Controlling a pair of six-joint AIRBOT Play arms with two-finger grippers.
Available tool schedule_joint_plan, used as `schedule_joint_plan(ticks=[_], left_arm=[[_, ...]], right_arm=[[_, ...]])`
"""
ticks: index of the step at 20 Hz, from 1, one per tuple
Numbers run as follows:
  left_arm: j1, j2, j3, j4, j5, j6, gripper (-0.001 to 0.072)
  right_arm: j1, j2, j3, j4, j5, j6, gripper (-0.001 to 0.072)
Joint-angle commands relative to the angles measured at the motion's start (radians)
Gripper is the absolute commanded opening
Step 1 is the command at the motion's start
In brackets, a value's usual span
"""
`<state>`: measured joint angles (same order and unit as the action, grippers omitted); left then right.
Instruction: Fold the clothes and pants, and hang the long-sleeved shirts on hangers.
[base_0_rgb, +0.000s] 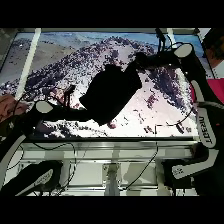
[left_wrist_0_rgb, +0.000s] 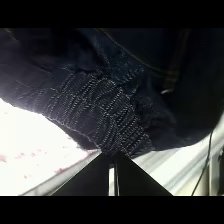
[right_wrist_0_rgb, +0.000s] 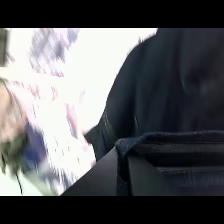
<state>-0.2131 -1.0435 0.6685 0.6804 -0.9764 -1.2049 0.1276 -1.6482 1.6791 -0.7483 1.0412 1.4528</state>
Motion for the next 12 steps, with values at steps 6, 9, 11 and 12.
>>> schedule_joint_plan(ticks=[6,9,11,12], left_arm=[[0.22,-0.001,0.006,-0.1,0.157,-0.079,0.0015],[0.211,-0.003,0.006,-0.121,0.234,-0.09,0.0016],[0.2,-0.022,0.006,-0.122,0.239,-0.09,0.0015],[0.2,-0.04,0.006,-0.139,0.246,-0.09,0.0016]], right_arm=[[0.031,-0.1,0.151,0.038,-0.285,0.082,0.0014],[0.075,-0.143,0.151,0.046,-0.414,0.077,0.0013],[0.11,-0.187,0.151,0.087,-0.459,0.079,0.0013],[0.125,-0.211,0.151,0.116,-0.46,0.082,0.0013]])
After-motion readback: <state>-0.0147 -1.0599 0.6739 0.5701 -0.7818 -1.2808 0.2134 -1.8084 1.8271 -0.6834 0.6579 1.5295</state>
